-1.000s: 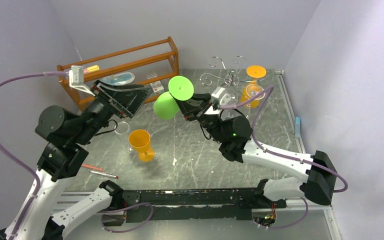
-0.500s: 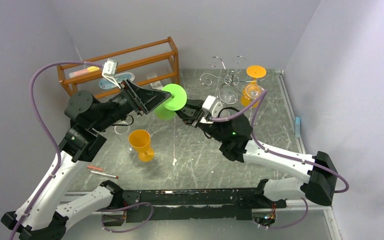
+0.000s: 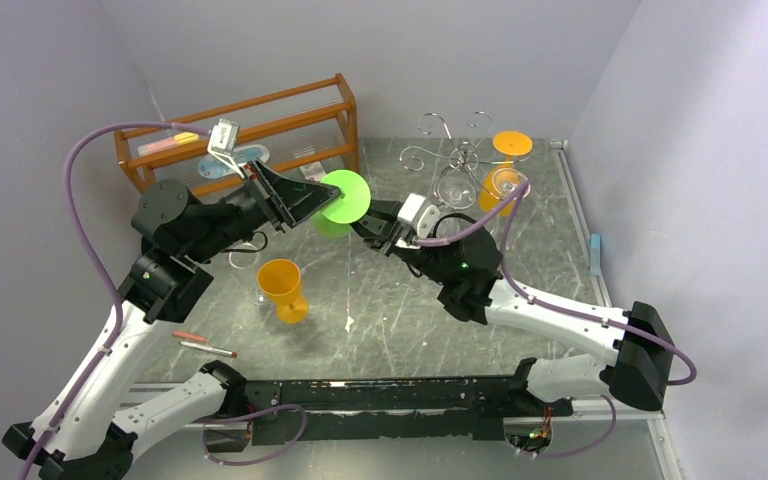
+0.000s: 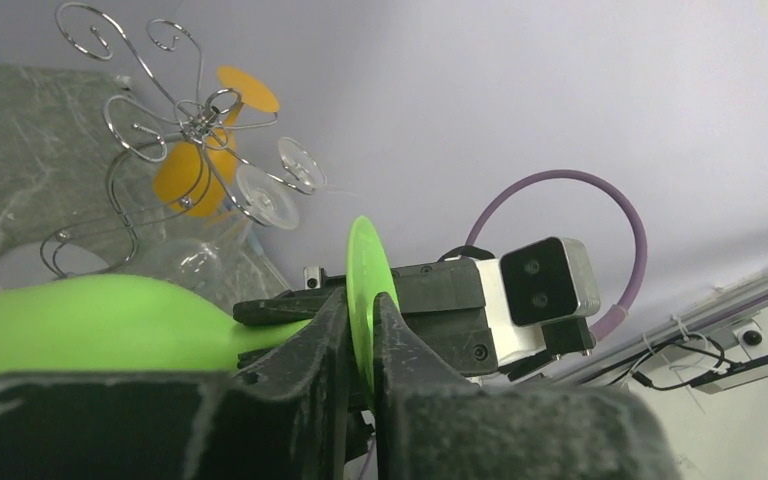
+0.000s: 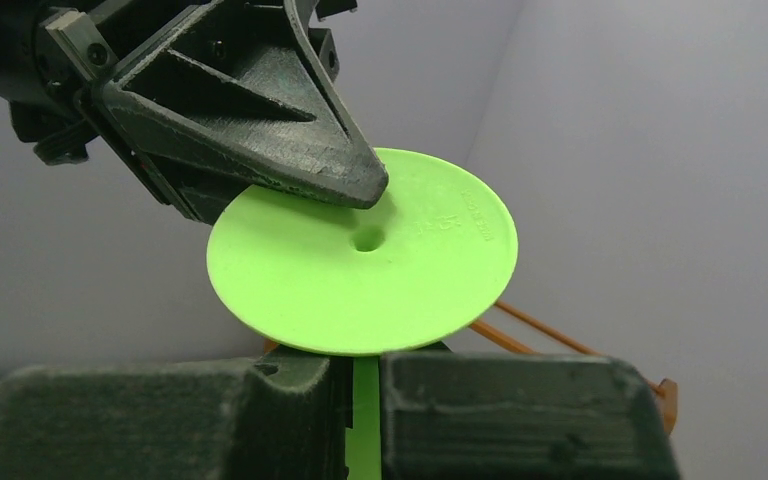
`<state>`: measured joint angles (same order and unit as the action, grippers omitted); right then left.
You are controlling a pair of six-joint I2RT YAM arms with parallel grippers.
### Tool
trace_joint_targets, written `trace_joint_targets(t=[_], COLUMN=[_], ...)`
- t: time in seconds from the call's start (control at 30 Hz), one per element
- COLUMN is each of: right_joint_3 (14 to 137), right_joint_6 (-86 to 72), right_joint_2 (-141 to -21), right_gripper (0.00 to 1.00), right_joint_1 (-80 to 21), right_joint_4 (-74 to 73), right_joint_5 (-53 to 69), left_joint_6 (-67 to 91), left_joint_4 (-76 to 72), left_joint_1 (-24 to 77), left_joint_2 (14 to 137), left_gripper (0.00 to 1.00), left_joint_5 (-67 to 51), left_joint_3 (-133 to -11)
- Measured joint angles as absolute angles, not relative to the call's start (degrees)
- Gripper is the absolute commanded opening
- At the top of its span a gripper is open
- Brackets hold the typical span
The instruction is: Place the wine glass upside down on the wine glass rack
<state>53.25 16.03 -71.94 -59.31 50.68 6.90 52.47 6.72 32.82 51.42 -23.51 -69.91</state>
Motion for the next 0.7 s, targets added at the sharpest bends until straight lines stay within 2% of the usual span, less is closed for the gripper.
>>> trace_joint_targets(t=[0.1,0.17,0.2,0.23,0.43,0.5,0.7], right_joint_3=[53.3,53.3,53.3,53.3,53.1,53.1,54.7], right_joint_6=[17.3,17.5,17.4,17.4,14.2,13.2,10.2], right_joint_2=[-71.9,-71.9,-71.9,-71.8,-69.3,-68.1,-65.0], right_gripper=[0.00,0.06,0.14,0.27,0.67,0.73,0.76], right_joint_1=[-59.2,-59.1,-59.0,-59.0,-58.9,-59.0,-59.0], right_joint_4=[50.3,49.8,49.5,49.2,45.9,44.1,35.6], right_joint_5=[6.8,6.8,6.8,6.9,8.1,8.9,12.2], left_joint_6=[52.4,52.4,52.4,52.4,51.5,51.0,49.4], left_joint_4=[7.5,8.0,8.3,8.4,6.6,5.5,3.0], left_joint_1=[32.7,32.6,32.6,32.6,32.6,32.6,32.6], left_joint_2=[51.6,51.7,51.6,51.6,49.3,47.7,42.5], left_gripper=[0.05,0.05,0.05,0.05,0.05,0.05,0.05], left_joint_5=[-23.4,-23.1,-23.0,-22.8,-20.6,-19.0,-13.1], left_joint_3=[-70.0,-70.0,-70.0,-70.0,-69.5,-69.0,-66.6])
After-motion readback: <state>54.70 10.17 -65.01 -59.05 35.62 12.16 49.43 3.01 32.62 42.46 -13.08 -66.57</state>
